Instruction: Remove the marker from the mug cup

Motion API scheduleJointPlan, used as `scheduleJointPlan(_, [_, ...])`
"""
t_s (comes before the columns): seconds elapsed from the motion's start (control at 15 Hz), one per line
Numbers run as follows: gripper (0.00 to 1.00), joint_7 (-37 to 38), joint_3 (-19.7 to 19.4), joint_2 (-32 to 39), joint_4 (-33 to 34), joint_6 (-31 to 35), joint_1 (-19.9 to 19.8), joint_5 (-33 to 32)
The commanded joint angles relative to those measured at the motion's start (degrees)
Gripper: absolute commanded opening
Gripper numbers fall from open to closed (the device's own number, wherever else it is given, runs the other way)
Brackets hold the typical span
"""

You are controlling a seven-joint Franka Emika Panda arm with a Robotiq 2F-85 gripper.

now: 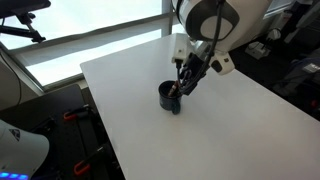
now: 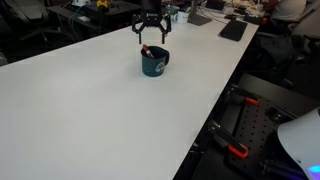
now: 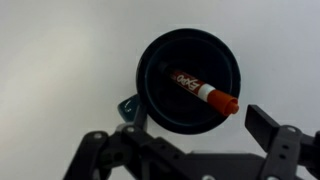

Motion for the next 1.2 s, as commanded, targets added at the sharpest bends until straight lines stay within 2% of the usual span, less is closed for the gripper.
scheduleJointPlan(0.0, [1.00, -2.7, 0.7, 1.9, 3.0, -2.5, -0.6, 0.5])
scheduleJointPlan(1.13, [1.00, -2.8, 1.0, 0.9, 3.9, -2.2, 1.5, -0.8])
